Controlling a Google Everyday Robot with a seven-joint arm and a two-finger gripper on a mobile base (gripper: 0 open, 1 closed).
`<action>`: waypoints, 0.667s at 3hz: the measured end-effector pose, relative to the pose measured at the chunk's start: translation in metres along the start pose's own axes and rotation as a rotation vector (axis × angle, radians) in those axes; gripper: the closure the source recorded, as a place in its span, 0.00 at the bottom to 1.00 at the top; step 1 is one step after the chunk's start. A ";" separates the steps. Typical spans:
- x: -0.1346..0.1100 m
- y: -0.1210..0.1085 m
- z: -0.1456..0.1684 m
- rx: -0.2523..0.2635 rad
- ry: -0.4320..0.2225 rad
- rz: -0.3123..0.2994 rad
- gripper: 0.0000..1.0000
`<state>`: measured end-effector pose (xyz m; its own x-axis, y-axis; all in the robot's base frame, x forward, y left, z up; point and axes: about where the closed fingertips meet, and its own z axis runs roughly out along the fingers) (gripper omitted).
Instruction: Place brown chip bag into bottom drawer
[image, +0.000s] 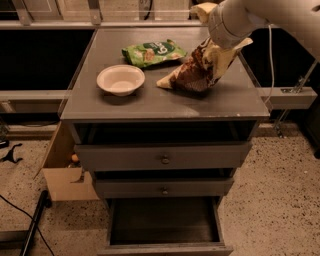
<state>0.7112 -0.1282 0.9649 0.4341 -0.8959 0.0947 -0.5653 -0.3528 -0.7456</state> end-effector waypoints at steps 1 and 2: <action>0.019 0.002 0.014 -0.043 0.052 0.020 0.00; 0.035 0.006 0.025 -0.087 0.084 0.031 0.00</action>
Offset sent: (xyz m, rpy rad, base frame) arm 0.0431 -0.0466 -0.0240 -0.0989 0.0898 -0.1398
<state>0.7406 -0.1550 0.9471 0.3568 -0.9251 0.1301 -0.6380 -0.3430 -0.6894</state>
